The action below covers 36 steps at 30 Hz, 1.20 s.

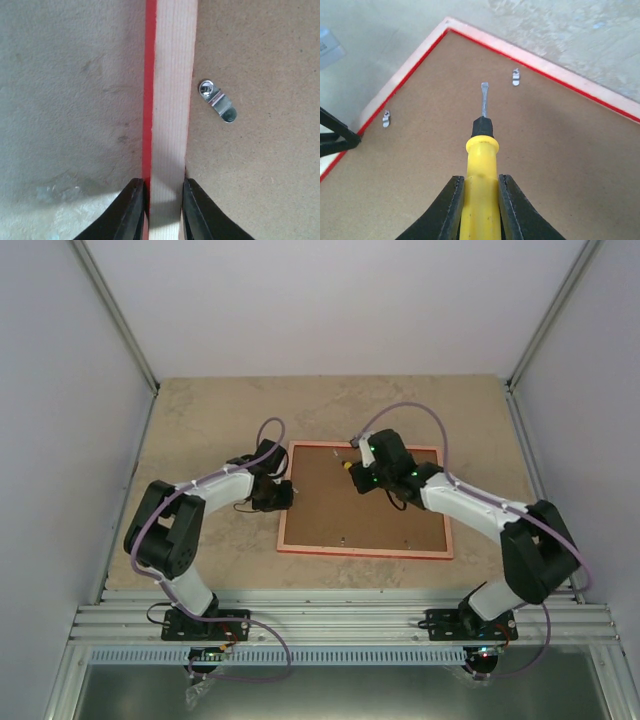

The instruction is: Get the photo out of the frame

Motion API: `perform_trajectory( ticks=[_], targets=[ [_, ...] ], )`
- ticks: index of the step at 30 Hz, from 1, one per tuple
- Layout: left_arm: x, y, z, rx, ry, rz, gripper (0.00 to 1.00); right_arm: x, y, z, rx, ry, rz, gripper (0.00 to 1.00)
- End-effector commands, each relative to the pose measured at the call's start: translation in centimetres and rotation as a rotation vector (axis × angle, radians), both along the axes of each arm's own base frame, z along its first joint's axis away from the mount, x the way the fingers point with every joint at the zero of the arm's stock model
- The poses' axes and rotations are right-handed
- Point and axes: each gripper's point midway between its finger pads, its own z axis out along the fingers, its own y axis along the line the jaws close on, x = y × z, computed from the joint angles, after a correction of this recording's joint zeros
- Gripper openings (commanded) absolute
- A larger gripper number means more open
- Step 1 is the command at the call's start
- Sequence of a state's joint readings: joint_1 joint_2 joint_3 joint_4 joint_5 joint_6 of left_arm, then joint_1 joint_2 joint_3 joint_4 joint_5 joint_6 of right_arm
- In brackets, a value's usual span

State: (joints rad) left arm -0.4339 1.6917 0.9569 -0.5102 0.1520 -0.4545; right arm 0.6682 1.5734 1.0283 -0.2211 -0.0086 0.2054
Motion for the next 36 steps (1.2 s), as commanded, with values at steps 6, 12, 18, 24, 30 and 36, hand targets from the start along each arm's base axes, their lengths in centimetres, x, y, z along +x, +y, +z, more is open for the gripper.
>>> perform_trajectory(
  ticks=[6,12,18,24,30,36],
  targets=[
    [2.1,-0.1,5.2,-0.076,-0.121,0.135,0.47,0.2,-1.8,4.7,0.194,-0.141,-0.128,0.00],
    [2.8,-1.3,9.1,-0.183,-0.173,0.163,0.65,0.4,-3.5,6.5,0.273,-0.186,-0.154,0.01],
    [4.2,-4.4,15.8,-0.459,-0.257,0.209,0.77,-0.5,-2.5,9.2,0.421,-0.249,-0.106,0.01],
    [4.7,-7.1,22.2,-0.759,-0.310,0.229,0.81,-1.3,-0.9,10.9,0.533,-0.287,-0.074,0.00],
    [4.8,-8.7,24.9,-0.911,-0.321,0.252,0.83,-2.6,1.3,12.4,0.614,-0.310,-0.032,0.01],
    [4.5,-10.9,25.1,-0.987,-0.292,0.248,0.79,-3.0,2.6,13.0,0.669,-0.300,-0.013,0.00]
  ],
)
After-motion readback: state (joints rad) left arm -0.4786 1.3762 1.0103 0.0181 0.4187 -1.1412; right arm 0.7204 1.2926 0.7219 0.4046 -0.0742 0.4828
